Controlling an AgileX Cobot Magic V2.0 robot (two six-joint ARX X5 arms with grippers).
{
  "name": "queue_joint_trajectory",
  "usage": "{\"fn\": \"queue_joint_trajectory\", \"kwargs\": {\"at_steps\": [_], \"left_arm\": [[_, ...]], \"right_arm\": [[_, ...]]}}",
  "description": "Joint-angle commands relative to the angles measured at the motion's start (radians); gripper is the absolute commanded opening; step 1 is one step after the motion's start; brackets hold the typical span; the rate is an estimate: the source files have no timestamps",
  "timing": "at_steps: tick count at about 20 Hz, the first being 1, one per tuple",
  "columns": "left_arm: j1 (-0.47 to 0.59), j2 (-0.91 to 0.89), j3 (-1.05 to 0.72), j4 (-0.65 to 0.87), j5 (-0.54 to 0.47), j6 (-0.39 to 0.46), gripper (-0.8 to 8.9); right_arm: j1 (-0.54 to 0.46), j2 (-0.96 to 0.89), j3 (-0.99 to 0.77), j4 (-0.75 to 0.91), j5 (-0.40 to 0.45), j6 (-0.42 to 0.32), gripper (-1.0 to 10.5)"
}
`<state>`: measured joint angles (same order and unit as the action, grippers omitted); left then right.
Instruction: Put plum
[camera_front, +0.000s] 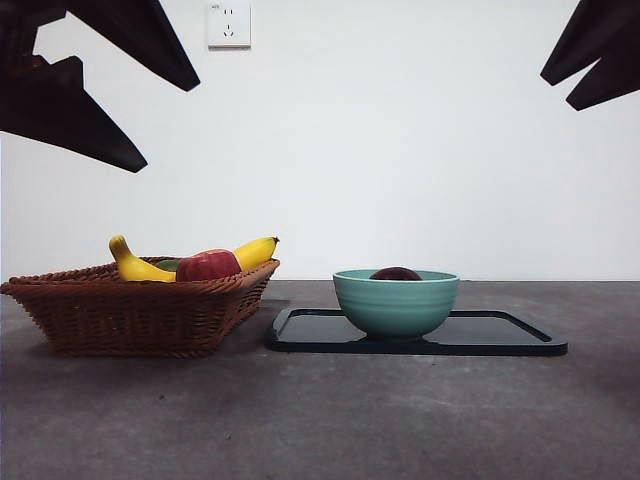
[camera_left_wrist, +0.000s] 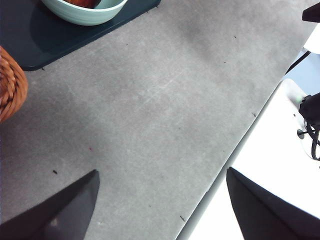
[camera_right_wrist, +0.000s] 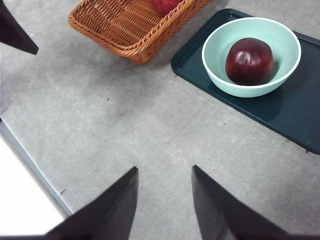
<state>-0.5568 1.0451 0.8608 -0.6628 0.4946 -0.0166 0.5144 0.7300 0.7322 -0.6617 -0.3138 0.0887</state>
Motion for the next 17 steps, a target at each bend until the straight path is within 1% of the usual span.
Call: {"fn": "queue_joint_trajectory", "kwargs": {"at_steps": [1, 4, 7, 9, 11, 13, 14, 16, 17], "left_arm": [[-0.006, 0.007, 0.009, 0.005, 0.005, 0.004, 4.04], [-0.006, 0.007, 0.009, 0.005, 0.005, 0.003, 4.04], [-0.012, 0.007, 0.010, 0.034, 0.005, -0.069, 4.05], [-0.029, 0.008, 0.014, 0.087, 0.002, -0.092, 4.05], [-0.047, 0.015, 0.032, 0.141, -0.044, -0.117, 4.05], [-0.061, 0.048, 0.079, 0.171, -0.131, -0.133, 4.05], [-0.062, 0.074, 0.110, 0.169, -0.159, -0.135, 4.05], [-0.063, 0.151, 0.195, 0.157, -0.188, -0.142, 4.05], [-0.063, 0.199, 0.245, 0.154, -0.188, -0.163, 4.05]], "right_arm": [[0.006, 0.006, 0.006, 0.005, -0.001, 0.016, 1.7], [0.006, 0.006, 0.006, 0.003, -0.001, 0.017, 1.7], [0.006, 0.006, 0.006, 0.003, -0.001, 0.019, 1.7], [0.006, 0.006, 0.006, 0.004, -0.001, 0.029, 1.7], [0.006, 0.006, 0.006, 0.003, -0.001, 0.031, 1.7], [0.006, 0.006, 0.006, 0.003, -0.001, 0.032, 1.7], [0.006, 0.006, 0.006, 0.003, -0.002, 0.032, 1.7], [0.006, 0.006, 0.006, 0.003, -0.001, 0.036, 1.7], [0.006, 0.006, 0.006, 0.003, -0.001, 0.040, 1.7]]}}
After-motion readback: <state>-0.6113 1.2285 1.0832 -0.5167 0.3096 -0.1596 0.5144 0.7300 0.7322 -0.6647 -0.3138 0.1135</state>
